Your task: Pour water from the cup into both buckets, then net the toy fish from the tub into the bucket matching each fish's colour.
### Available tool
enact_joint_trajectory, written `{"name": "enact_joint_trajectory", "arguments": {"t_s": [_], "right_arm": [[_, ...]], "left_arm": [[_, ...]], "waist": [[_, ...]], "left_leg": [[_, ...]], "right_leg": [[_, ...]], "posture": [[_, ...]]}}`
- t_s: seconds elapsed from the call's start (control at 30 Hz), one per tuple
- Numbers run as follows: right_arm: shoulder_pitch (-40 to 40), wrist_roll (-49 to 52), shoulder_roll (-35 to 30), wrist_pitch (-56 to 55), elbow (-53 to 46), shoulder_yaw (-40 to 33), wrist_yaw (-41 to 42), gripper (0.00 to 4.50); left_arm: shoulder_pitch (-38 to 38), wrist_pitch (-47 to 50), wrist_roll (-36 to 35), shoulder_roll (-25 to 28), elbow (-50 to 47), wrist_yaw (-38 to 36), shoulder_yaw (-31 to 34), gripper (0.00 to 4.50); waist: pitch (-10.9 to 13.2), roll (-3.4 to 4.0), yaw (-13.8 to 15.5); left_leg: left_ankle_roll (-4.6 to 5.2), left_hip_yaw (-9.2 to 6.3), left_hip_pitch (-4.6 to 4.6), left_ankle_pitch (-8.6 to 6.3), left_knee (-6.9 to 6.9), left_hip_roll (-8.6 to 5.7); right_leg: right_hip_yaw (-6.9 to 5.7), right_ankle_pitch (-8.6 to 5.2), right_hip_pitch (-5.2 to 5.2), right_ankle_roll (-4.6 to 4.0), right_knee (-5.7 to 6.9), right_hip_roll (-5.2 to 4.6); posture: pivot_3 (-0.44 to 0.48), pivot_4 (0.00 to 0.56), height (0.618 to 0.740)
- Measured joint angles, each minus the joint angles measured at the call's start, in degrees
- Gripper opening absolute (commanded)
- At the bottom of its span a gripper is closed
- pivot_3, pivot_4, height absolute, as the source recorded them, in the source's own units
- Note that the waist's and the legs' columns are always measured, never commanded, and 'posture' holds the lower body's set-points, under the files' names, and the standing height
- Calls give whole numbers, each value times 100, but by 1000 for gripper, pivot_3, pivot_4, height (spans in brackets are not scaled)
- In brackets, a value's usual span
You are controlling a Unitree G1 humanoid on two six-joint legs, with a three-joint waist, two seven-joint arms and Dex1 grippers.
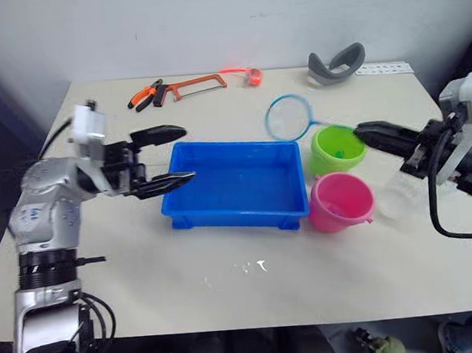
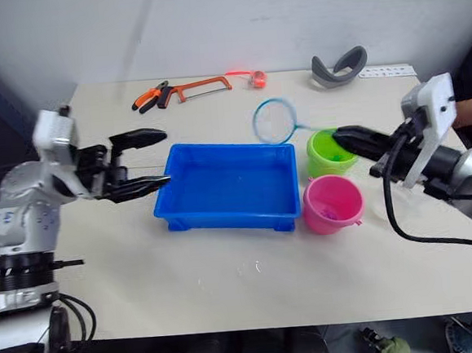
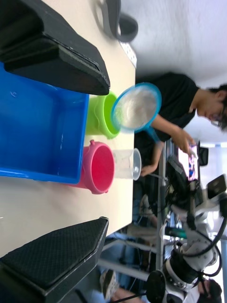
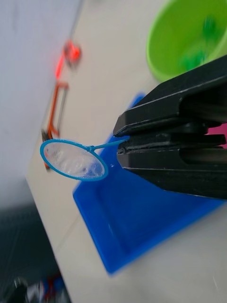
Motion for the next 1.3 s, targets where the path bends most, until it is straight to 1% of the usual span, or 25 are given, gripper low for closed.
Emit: {"name": "enact_joint_trajectory", "arguments": {"t_s": [0.07, 0.17, 0.27, 0.3, 0.33, 0.37, 0.4, 0.5, 0.57, 0.67, 0.77, 0.9, 1.0, 1.07, 1.1, 1.2, 1.3], "right_arm": [[-5, 253, 91, 308, -100, 441, 107, 0], [-27, 327, 395, 492, -199, 1034, 103, 0], [34, 265, 772, 562, -289, 1684, 162, 0], [63, 201, 815, 562, -295, 1840, 204, 0], [52, 82, 867, 531, -296, 1997, 238, 0], [109, -165, 984, 342, -308, 2209, 289, 0], [173, -267, 1019, 278, -304, 2319, 318, 0], [525, -986, 1205, -92, -128, 3110, 547, 0], [585, -1343, 1265, -326, 56, 3400, 726, 0], [592, -1816, 1827, -895, 523, 3664, 895, 0], [637, -2241, 2163, -1226, 951, 3988, 990, 0], [714, -2615, 2336, -1571, 1273, 4189, 1148, 0], [762, -2777, 2397, -1693, 1479, 4199, 1259, 0], [767, -2827, 2429, -1706, 1586, 4190, 1310, 830], [798, -2863, 2423, -1706, 1603, 4170, 1355, 1101], [875, -2922, 2349, -1707, 1585, 4149, 1462, 2632], [1033, -2981, 2118, -1795, 1463, 3990, 1509, 4120]], "left_arm": [[393, 42, -156, 112, -229, 86, 333, 4473], [891, 234, -398, 296, -529, 185, 678, 4473], [1782, 215, -402, 712, -902, -42, 899, 4473], [1939, 193, -393, 736, -925, -110, 905, 4473], [2116, 155, -378, 774, -961, -160, 937, 4473], [2478, 127, -362, 894, -1098, -220, 1016, 4473], [2595, 126, -359, 909, -1133, -231, 1058, 4473], [3176, -31, -291, 919, -1302, -252, 1180, 4473], [3339, -194, -191, 921, -1324, -265, 1182, 4473], [3543, -450, -13, 961, -1323, -377, 1097, 4473], [3574, -629, 96, 1033, -1324, -518, 999, 4473], [3631, -706, 115, 1129, -1329, -656, 874, 4473], [3666, -752, 115, 1130, -1334, -688, 837, 4473], [3677, -752, 115, 1130, -1389, -685, 812, 4500], [3682, -747, 114, 1130, -1428, -675, 809, 4500], [3693, -738, 114, 1133, -1538, -664, 805, 4500], [3795, -592, 109, 1208, -1549, -650, 805, 4500]], "waist": [[0, 0, -22], [2, -4, -34], [1, -4, -62], [2, -3, -61], [2, -3, -43], [-5, -15, -57], [-6, -17, -59], [-4, -13, -46], [-4, -14, -51], [-5, -16, -69], [-4, -14, -77], [-4, -13, -76], [-4, -13, -80], [-3, -12, -80], [-3, -12, -80], [-3, -12, -76], [-2, -11, -76]], "left_leg": [[3, 0, -1, -1, 0, -5], [4, -4, -3, -2, 0, -9], [3, -1, -2, -2, -7, -10], [3, 2, -2, -2, -7, -11], [3, -1, -3, -2, -4, -11], [1, -1, 0, -3, -6, -11], [0, -2, 2, -5, -7, -10], [1, -2, -2, -7, -7, -13], [2, 0, -1, -7, -5, -14], [-2, 2, 7, -9, -8, -14], [-7, 3, 6, -11, -12, -12], [-5, 3, 5, -13, -12, -12], [-6, 3, 5, -13, -12, -12], [-6, 3, 6, -13, -12, -11], [-6, 3, 6, -14, -12, -11], [-7, 2, 5, -14, -12, -11], [-7, 3, 5, -15, -12, -11]], "right_leg": [[-2, 0, 1, 0, 0, -8], [-4, 0, -1, 0, 2, -16], [-4, 0, -5, 0, 0, -16], [-4, -1, -5, -1, 1, -16], [-6, -1, -4, -1, 2, -17], [-5, -1, -3, -2, 0, -17], [-4, -1, -1, -2, -1, -18], [-4, -2, -5, -3, -1, -25], [-3, -2, -5, -3, -2, -26], [0, -5, -9, -9, 0, -25], [-2, -8, -13, -14, 12, -24], [-3, -8, -11, -13, 7, -25], [-3, -8, -12, -14, 8, -24], [-3, -8, -12, -14, 9, -24], [-3, -8, -12, -14, 8, -24], [-3, -8, -11, -14, 7, -25], [-2, -8, -11, -14, 6, -25]], "posture": [[0, 150, 740], [0, 150, 740], [0, 150, 740], [0, 150, 740], [0, 150, 740], [0, 150, 740], [0, 150, 740], [0, 150, 740], [0, 150, 740], [0, 150, 740], [0, 150, 740], [0, 150, 740], [0, 150, 740], [0, 150, 740], [0, 150, 740], [0, 150, 740], [0, 150, 740]]}}
